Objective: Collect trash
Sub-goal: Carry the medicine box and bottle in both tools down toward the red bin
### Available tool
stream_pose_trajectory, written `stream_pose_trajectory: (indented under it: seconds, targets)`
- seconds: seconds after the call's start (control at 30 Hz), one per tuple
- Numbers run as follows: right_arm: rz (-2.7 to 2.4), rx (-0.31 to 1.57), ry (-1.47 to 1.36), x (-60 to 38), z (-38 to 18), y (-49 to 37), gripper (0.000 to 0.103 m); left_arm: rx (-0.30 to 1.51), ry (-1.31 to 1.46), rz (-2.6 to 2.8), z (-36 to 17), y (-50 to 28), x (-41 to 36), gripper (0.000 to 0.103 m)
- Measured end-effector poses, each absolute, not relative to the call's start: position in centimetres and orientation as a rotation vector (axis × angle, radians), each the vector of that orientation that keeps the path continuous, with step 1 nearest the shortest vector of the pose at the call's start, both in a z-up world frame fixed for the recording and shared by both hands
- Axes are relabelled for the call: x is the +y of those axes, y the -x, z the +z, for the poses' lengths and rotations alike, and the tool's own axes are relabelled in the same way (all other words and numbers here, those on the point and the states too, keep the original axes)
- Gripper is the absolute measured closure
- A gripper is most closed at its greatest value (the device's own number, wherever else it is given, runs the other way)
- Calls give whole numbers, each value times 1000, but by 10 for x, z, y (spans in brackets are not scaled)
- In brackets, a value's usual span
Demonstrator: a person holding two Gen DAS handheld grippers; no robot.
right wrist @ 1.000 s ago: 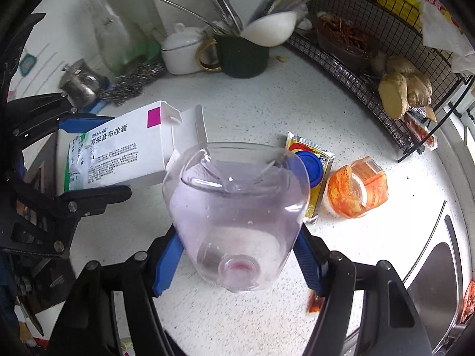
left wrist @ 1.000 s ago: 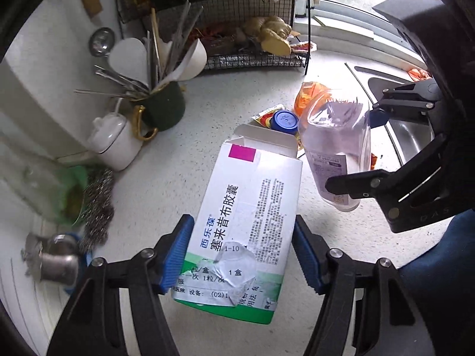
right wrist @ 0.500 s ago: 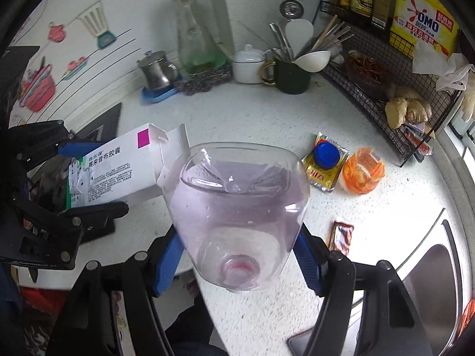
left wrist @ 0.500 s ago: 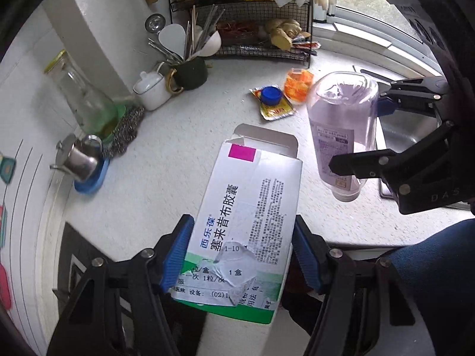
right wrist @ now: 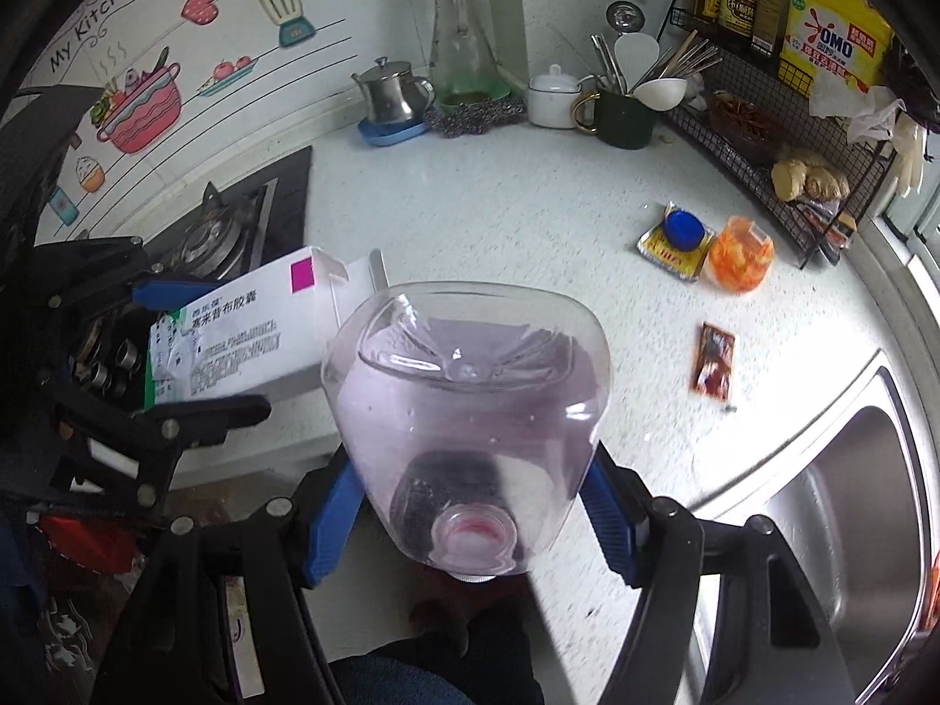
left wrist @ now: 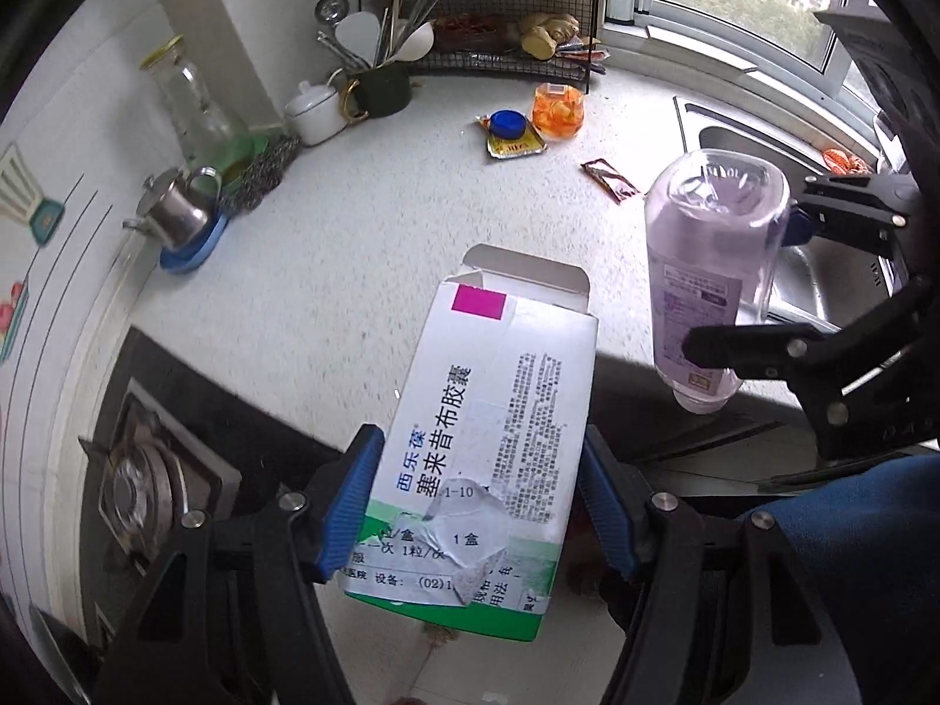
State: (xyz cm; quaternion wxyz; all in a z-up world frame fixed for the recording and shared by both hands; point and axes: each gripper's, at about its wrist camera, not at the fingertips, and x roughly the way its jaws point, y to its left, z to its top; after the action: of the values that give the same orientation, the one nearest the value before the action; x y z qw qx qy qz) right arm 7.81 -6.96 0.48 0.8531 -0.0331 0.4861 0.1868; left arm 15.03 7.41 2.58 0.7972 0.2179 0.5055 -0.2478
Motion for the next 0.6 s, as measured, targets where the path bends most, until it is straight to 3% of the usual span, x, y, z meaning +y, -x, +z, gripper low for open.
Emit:
stream_pose_trajectory:
  seconds: [0.23,0.6]
  targets:
    - [419,1027,76,-53,-9,-37,36,1106,-444,-519,3,-96,89,39]
    - [421,1120,126,-34,-76,-7,36,1213,-355,-536,-68,-54,94,39]
